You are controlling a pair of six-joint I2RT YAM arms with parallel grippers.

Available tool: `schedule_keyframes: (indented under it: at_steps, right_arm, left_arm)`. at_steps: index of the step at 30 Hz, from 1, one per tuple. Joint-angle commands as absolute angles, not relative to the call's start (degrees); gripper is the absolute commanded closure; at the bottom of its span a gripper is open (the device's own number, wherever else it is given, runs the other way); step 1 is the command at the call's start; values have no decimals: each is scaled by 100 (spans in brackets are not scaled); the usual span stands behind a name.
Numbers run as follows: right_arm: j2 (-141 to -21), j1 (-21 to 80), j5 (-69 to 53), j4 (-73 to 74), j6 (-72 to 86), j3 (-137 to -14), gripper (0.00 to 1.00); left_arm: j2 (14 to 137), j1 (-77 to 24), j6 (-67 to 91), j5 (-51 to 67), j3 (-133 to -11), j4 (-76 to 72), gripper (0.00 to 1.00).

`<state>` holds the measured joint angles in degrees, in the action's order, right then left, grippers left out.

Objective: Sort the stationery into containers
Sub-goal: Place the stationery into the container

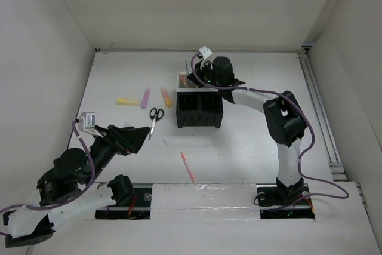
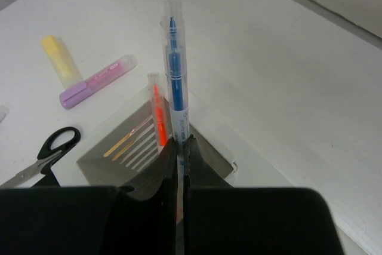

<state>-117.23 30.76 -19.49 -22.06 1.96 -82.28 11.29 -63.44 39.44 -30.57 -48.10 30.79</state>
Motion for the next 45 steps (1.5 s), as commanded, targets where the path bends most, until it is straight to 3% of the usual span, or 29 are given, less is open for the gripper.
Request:
schedule_keyframes:
  at_steps: [1, 5, 12, 20, 25, 36, 45]
  right_arm:
    - [-11751, 3076, -1942, -2276, 220, -8244, 98]
    - [-11751, 3076, -1942, -2224, 272, -8297, 95]
    - [-11804, 3129, -1942, -2162, 272, -8297, 80]
    - [-11856, 3129, -1942, -2092, 272, -8350, 79]
    - [-11856, 3182, -1881, -2092, 272, -8350, 69]
    - [-11733, 3182, -1881, -2144, 220, -8157, 68]
    - [-10539, 3296, -1995, -2364, 220, -7734, 49]
  left_arm:
    - [1134, -6381, 3858, -3023, -4764, 2839, 0]
    - [1134, -6381, 3858, -3023, -4764, 2839, 0]
    - [1134, -6381, 3858, -3023, -4764, 2839, 0]
    - [1081, -6381, 3858, -3023, -4764, 2839, 0]
    - [1081, -6381, 3858, -3023, -4764, 2839, 0]
    - [976, -6381, 3858, -3023, -4764, 2839, 0]
    - [1090, -6381, 3911, -3164, -4764, 2900, 0]
